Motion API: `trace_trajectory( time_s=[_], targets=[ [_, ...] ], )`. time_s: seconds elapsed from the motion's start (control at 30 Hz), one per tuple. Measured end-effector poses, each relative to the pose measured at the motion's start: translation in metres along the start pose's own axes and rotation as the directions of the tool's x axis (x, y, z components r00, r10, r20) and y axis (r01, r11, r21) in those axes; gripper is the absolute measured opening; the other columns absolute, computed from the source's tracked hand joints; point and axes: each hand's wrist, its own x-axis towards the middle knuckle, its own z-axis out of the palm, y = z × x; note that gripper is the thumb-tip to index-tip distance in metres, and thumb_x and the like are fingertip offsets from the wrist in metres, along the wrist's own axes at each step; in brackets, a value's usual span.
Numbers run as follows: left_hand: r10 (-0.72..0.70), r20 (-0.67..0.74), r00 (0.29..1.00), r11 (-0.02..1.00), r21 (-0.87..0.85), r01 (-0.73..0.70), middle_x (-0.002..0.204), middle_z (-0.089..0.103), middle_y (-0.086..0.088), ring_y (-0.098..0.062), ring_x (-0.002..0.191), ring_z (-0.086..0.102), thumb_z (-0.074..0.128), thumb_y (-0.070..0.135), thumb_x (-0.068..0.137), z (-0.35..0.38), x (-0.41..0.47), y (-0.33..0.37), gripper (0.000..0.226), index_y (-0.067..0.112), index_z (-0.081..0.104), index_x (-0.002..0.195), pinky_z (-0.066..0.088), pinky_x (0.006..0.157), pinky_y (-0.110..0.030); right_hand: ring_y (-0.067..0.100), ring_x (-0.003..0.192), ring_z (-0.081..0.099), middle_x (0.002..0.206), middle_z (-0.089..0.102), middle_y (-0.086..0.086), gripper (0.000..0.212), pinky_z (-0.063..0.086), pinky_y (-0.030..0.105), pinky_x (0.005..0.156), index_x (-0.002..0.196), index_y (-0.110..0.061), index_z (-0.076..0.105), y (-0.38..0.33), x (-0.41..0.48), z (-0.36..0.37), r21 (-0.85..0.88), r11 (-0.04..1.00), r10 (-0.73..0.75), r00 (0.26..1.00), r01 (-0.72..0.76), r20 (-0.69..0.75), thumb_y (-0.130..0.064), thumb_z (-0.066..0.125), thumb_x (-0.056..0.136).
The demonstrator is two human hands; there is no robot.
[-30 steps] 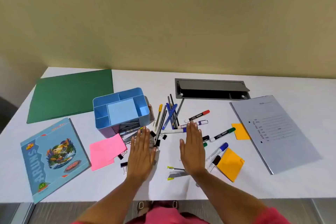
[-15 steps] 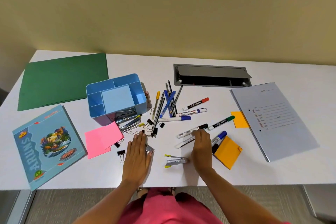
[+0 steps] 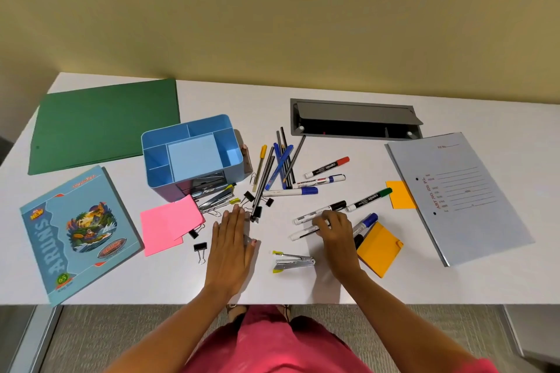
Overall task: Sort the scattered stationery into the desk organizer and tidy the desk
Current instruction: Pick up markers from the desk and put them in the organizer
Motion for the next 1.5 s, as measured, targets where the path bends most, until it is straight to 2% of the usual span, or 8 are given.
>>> trace_trajectory(
  time_s=[0.2,0.53,0.67,0.83,1.03,1.17,1.37,1.5],
  targets=[
    [-0.006,-0.064,0.998,0.963,-0.269,-0.012,0.160,0.006,0.006,-0.009,0.148,0.002,0.025,0.044,0.100,-0.023,0.013,0.033,0.062,0.019,0.007,0.153,-0.004,0.120,-0.025,0.028,0.101,0.052,0.100,0.067,0.008,0.035,0.045,0.038,0.083,0.103,-0.010,0.068,-0.002,0.006,-0.013,-0.035,0.994,-0.102,0.988,0.099,-0.112,0.000,0.077,0.071],
    [0.113,-0.213,0.970,0.919,-0.349,-0.183,0.118,0.060,-0.002,-0.017,0.111,0.049,0.053,0.003,0.093,-0.070,0.029,0.080,0.030,0.015,0.061,0.119,0.041,0.093,-0.024,0.017,0.088,0.048,0.094,0.064,0.006,0.024,0.029,0.026,0.073,0.102,-0.014,0.069,-0.061,0.038,-0.074,0.102,0.957,-0.250,0.952,0.270,-0.176,-0.023,0.050,0.091],
    [0.045,-0.267,0.963,0.906,-0.394,-0.152,0.110,0.056,0.000,-0.015,0.099,0.053,0.053,-0.004,0.090,-0.088,0.035,0.069,0.031,0.016,0.060,0.112,0.048,0.080,-0.025,0.005,0.092,0.053,0.100,0.060,0.001,0.018,0.039,0.005,0.082,0.103,-0.010,0.065,-0.089,0.055,-0.100,0.550,0.835,0.030,0.995,0.030,-0.099,-0.011,0.066,0.085],
    [-0.058,-0.372,0.927,0.882,-0.455,-0.127,0.107,0.062,-0.001,-0.006,0.094,0.052,0.057,0.003,0.091,-0.114,0.041,0.048,0.022,0.012,0.062,0.110,0.035,0.079,-0.001,0.006,0.085,0.061,0.092,0.065,-0.005,0.012,0.051,0.016,0.072,0.094,-0.013,0.064,-0.120,0.083,-0.116,0.772,0.633,0.231,0.965,-0.052,-0.124,-0.005,0.066,0.085],
    [-0.543,-0.381,0.748,0.684,-0.717,0.131,0.118,0.058,0.004,-0.011,0.102,0.054,0.047,0.016,0.099,-0.137,0.055,-0.008,0.029,0.013,0.060,0.125,0.037,0.081,-0.001,0.006,0.089,0.057,0.098,0.062,0.003,0.013,0.044,0.011,0.080,0.102,-0.007,0.064,-0.151,0.121,-0.105,0.670,0.741,0.230,0.925,0.033,-0.301,-0.003,0.054,0.093],
    [-0.804,-0.212,0.555,0.451,-0.826,0.338,0.135,0.057,-0.004,-0.023,0.122,0.053,0.045,0.019,0.100,-0.136,0.074,-0.071,0.035,0.014,0.056,0.133,0.040,0.106,-0.033,0.016,0.098,0.057,0.108,0.061,0.011,0.023,0.043,0.012,0.084,0.111,-0.003,0.061,-0.168,0.145,-0.080,0.534,0.842,0.090,0.955,0.078,-0.283,0.000,0.050,0.090],
    [-0.766,0.137,0.628,0.251,-0.835,0.490,0.131,0.058,-0.007,-0.029,0.100,0.062,0.057,0.032,0.094,-0.122,0.097,-0.122,0.050,0.021,0.044,0.142,0.049,0.097,-0.050,0.027,0.101,0.058,0.113,0.059,0.015,0.058,0.057,0.035,0.077,0.116,-0.003,0.060,-0.177,0.164,-0.039,0.269,0.960,-0.062,0.995,0.080,-0.072,0.024,0.066,0.065],
    [-0.731,0.150,0.666,0.237,-0.859,0.454,0.126,0.061,-0.008,-0.028,0.100,0.062,0.056,0.025,0.095,-0.121,0.101,-0.128,0.046,0.023,0.046,0.140,0.053,0.090,-0.054,0.030,0.107,0.055,0.117,0.056,0.018,0.064,0.054,0.041,0.085,0.124,-0.002,0.054,-0.179,0.171,-0.031,0.272,0.961,-0.057,0.998,0.048,0.025,0.027,0.057,0.067]
  ],
)
